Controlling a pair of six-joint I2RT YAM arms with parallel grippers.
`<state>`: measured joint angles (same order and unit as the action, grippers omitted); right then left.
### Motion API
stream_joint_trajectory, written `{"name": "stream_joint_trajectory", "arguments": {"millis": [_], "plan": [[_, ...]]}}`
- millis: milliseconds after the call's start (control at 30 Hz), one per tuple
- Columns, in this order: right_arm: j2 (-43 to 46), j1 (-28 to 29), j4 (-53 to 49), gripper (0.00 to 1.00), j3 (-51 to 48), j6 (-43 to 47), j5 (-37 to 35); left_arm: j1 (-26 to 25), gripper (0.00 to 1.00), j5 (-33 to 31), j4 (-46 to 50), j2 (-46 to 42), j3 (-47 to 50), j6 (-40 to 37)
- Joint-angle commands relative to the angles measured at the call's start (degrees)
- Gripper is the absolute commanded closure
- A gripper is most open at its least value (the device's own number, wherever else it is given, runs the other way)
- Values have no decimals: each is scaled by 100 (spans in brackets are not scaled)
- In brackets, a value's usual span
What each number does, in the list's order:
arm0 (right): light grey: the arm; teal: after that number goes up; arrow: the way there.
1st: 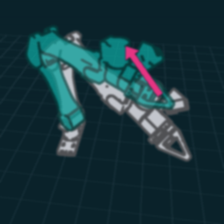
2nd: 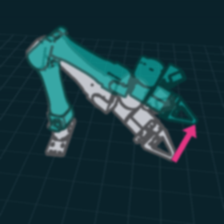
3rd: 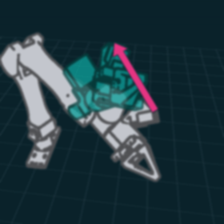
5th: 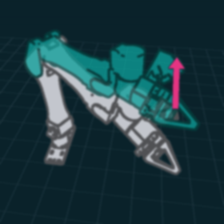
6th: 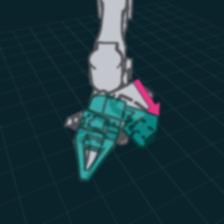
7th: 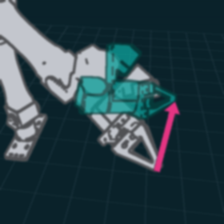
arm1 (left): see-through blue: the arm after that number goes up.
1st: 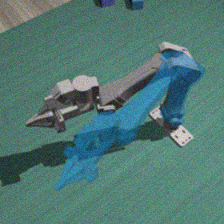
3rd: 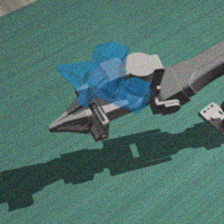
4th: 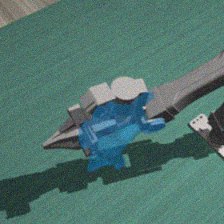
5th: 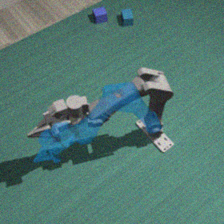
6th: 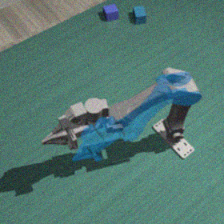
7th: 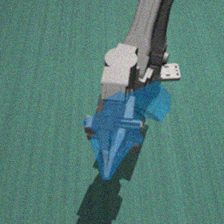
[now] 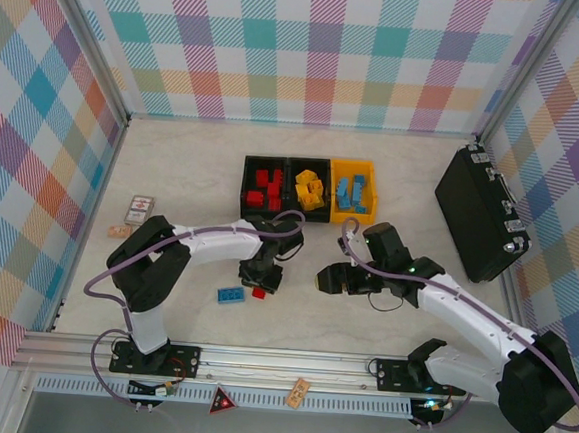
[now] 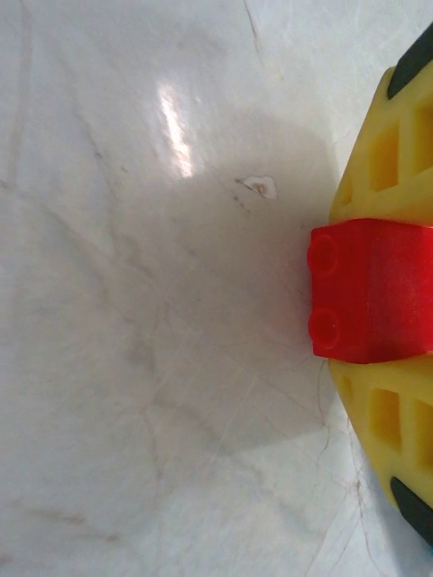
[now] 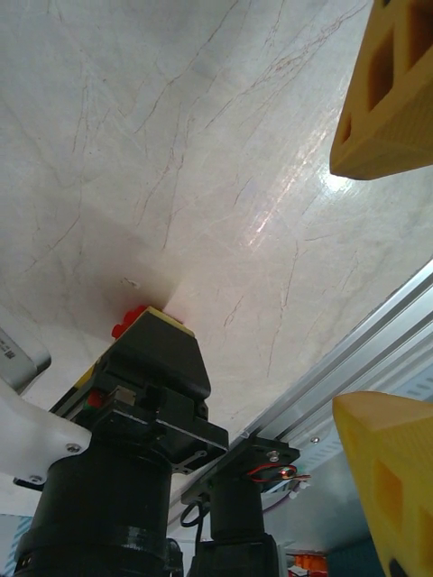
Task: Sort the legos into containers by color
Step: Pick up the lego from the middle-left of the table, then place the lego in the container.
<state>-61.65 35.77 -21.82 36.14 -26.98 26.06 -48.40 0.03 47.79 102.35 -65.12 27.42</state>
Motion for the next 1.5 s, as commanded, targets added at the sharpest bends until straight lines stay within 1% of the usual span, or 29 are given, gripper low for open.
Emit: {"name": "stream_joint_trajectory", "arguments": {"millis": [0, 167, 333, 500, 767, 1067, 1267, 1333, 1467], "plan": [[113, 35, 221, 36, 34, -127, -120, 134, 78, -239, 89, -344, -363, -85], [37, 35, 420, 36, 212, -262, -418, 458, 78, -425, 218, -460, -857, -328], [-190, 35, 676, 36, 429, -401, -652, 846, 78, -373, 171, -452, -1295, -512], [-457, 40, 862, 36, 672, -490, -874, 1240, 78, -574, 279, -211, -1906, -787], [-1104, 28, 974, 36, 1270, -536, -1096, 1822, 78, -649, 111, 276, -2739, -901], [-1753, 28, 1099, 36, 1738, -552, -975, 2088, 78, -956, 51, 1295, -3865, -1008], [-1737, 30, 1039, 36, 1710, -554, -1055, 2155, 77, -975, 263, 2113, -4706, -1099], [-1695, 29, 1005, 36, 1689, -541, -1084, 2150, 77, -953, 333, 2291, -4882, -1112], [-1623, 27, 996, 36, 1626, -547, -1144, 2146, 76, -1123, 379, 2446, -4988, -1092]]}}
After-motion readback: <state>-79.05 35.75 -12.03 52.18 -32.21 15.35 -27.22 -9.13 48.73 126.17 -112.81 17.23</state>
